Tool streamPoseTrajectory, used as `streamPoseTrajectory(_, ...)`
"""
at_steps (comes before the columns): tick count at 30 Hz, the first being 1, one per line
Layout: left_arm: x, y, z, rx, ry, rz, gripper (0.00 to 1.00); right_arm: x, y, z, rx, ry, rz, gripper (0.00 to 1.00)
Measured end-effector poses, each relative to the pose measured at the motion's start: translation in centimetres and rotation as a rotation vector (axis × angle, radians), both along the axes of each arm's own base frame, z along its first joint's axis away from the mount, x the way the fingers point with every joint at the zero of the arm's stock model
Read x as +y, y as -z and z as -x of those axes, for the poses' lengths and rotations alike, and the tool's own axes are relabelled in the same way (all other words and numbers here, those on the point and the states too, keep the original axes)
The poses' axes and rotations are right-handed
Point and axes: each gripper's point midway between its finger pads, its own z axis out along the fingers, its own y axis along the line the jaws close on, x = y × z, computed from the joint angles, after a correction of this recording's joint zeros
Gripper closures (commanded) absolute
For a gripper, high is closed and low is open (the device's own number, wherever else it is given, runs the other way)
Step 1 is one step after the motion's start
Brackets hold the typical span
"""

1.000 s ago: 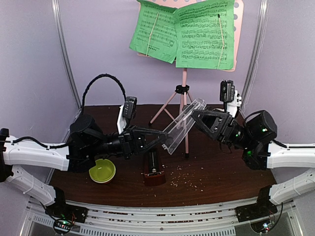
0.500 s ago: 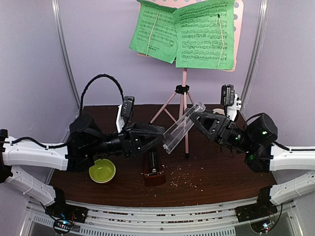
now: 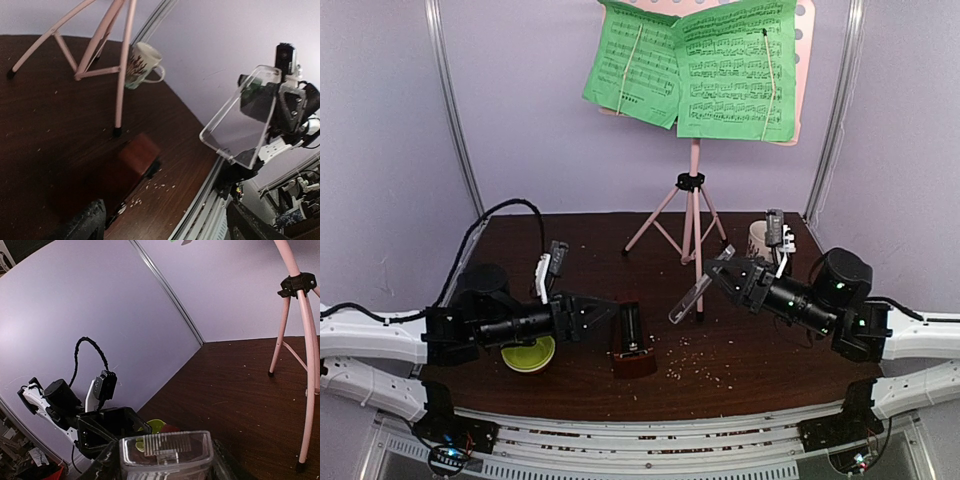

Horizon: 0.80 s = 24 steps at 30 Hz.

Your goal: Pack up the instrument practice props

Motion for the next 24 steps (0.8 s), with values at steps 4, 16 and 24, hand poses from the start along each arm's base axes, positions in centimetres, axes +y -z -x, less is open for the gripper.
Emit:
streamPoseTrajectory(4,0.9,4.7,-0.2,0.091,-0.041,-0.126,0.13,-0.3,2.0,-0.7,0.026,0.044,0.065,0.49)
streamPoseTrajectory(16,0.6,12.8,0.2,0.226,-0.026,-0.316,0.12,-0.4,4.0,-2.1,0.052,0.124,0.122,0.48)
streamPoseTrajectory(24,-0.3,14.4,0.5,0.245,0.004,-0.336,0.12,-0.8,4.2,-2.4,0.054,0.155,0.127,0.47)
